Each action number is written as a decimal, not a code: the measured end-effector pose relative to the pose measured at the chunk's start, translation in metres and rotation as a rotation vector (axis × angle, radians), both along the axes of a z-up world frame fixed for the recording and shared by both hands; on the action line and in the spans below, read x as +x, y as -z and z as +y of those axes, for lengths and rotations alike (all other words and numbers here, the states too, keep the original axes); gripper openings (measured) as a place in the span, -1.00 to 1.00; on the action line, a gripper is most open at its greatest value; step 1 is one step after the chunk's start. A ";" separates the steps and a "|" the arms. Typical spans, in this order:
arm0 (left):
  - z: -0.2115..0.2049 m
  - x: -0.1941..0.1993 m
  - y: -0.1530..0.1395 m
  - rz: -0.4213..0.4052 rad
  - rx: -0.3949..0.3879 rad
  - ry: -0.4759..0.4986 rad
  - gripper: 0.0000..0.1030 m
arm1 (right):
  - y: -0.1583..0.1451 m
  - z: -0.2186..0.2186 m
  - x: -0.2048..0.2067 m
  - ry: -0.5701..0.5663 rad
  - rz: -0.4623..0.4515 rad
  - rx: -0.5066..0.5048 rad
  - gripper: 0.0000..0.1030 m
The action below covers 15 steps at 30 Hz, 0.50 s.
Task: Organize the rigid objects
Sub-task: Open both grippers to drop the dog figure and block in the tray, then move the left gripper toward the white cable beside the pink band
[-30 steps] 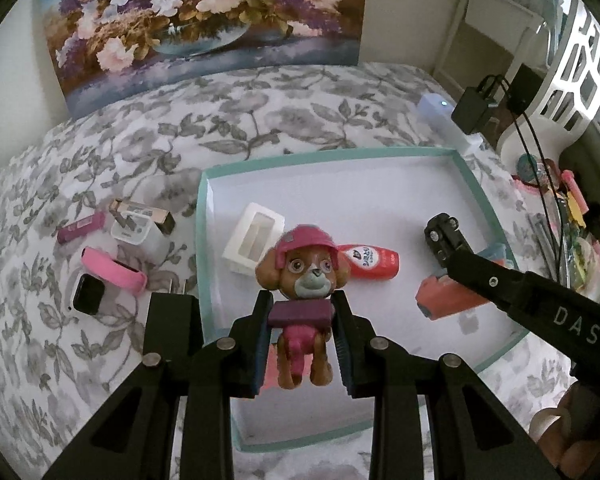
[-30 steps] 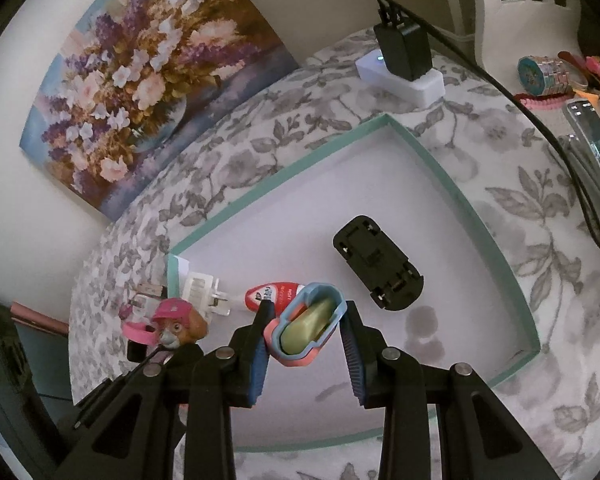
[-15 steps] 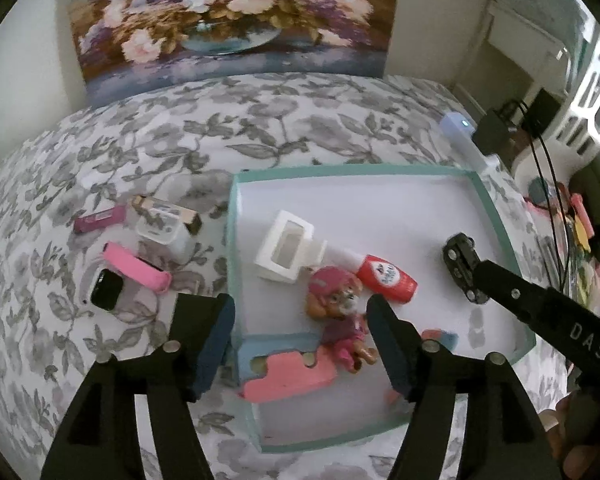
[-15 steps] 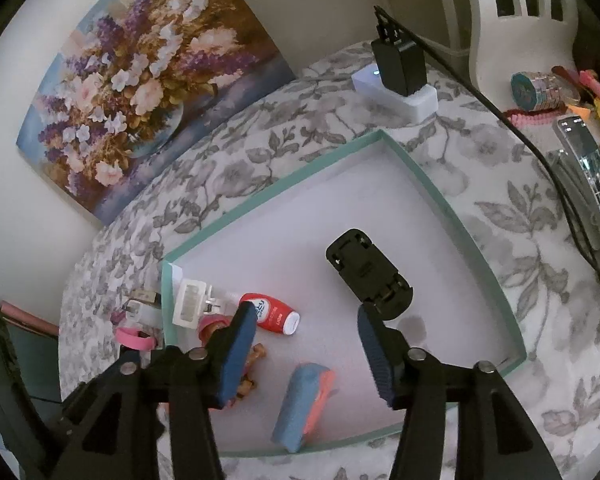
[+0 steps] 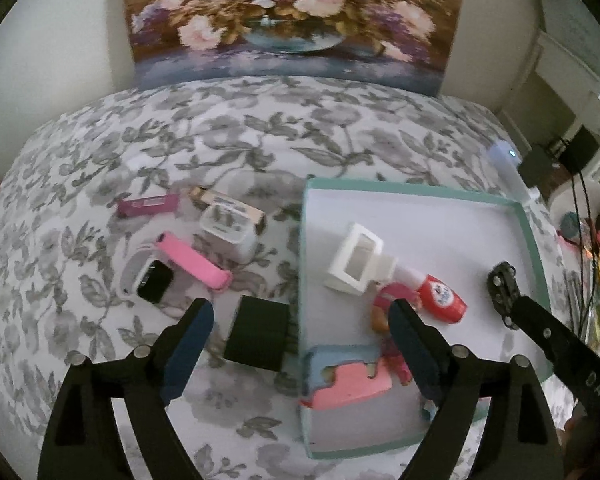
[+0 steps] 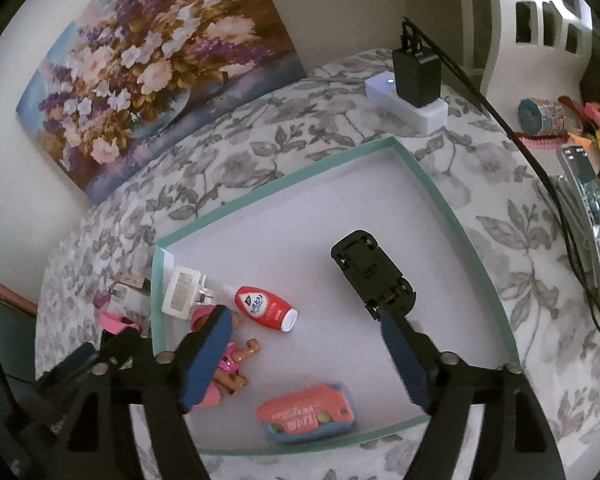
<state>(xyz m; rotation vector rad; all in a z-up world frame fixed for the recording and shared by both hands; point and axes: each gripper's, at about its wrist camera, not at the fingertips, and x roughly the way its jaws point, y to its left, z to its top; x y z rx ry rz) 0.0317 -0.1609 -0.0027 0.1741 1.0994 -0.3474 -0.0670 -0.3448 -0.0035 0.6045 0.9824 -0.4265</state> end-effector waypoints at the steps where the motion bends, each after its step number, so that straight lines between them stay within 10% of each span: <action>1: 0.002 0.001 -0.001 -0.007 0.004 -0.009 0.76 | 0.000 0.001 0.001 -0.004 0.002 -0.007 0.71; 15: 0.048 0.017 0.007 -0.006 0.074 -0.138 0.92 | 0.000 0.018 0.012 -0.070 0.047 -0.095 1.00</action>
